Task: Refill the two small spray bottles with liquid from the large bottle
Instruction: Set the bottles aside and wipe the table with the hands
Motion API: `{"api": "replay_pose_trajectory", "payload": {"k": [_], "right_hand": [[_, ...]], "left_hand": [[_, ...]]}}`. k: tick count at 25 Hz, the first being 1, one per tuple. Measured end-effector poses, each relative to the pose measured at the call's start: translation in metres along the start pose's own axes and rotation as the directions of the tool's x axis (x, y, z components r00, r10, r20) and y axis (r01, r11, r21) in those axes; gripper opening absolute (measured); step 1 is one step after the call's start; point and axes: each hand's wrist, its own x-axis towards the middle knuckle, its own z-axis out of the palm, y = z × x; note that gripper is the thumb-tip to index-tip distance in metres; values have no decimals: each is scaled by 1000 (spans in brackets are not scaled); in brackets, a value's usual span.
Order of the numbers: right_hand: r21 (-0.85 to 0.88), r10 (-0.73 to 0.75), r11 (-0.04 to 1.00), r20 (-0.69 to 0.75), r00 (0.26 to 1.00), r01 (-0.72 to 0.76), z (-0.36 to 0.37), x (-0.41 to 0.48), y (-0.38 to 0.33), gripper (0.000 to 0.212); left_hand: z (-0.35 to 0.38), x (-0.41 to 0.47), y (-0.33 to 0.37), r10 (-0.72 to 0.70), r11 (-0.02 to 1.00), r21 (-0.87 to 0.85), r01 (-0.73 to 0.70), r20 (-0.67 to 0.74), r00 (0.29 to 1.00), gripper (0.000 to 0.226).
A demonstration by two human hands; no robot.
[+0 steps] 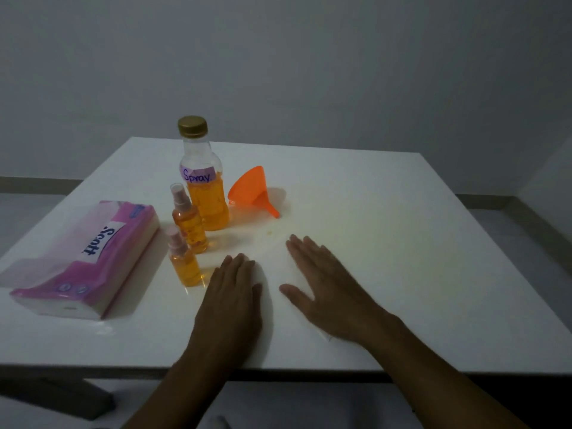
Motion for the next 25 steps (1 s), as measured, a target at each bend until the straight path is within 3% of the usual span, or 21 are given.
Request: {"api": "replay_pose_trajectory", "payload": {"k": [2, 7, 13, 15, 18, 20, 22, 25], "right_hand": [[-110, -52, 992, 28, 998, 55, 13, 13, -5, 60], [-291, -64, 956, -67, 996, 42, 27, 70, -11, 54], [-279, -133, 956, -131, 982, 93, 18, 37, 29, 54], [-272, -16, 961, -215, 976, -44, 0, 10, 73, 54], [-224, 319, 903, -225, 921, -367, -25, -11, 113, 51], [-251, 393, 857, -248, 885, -451, -21, 0, 107, 51], [-221, 310, 904, -251, 917, -366, 0, 23, 85, 61], [-148, 44, 987, -130, 991, -63, 21, 44, 34, 58]], "left_hand": [[5, -8, 0, 7, 991, 130, -9, 18, 1000, 57], [9, -7, 0, 13, 982, 187, -8, -27, 1000, 64], [5, -7, -1, -37, 994, 104, 39, -23, 999, 48], [4, -7, 2, -48, 995, 90, 50, -24, 999, 45], [5, -8, 4, -5, 988, 153, 12, -46, 999, 46], [6, -8, 6, 22, 984, 176, -9, -71, 997, 50], [6, -8, 5, 25, 985, 175, -12, -77, 997, 52], [6, -9, 3, 24, 987, 158, -11, -79, 997, 55]]}}
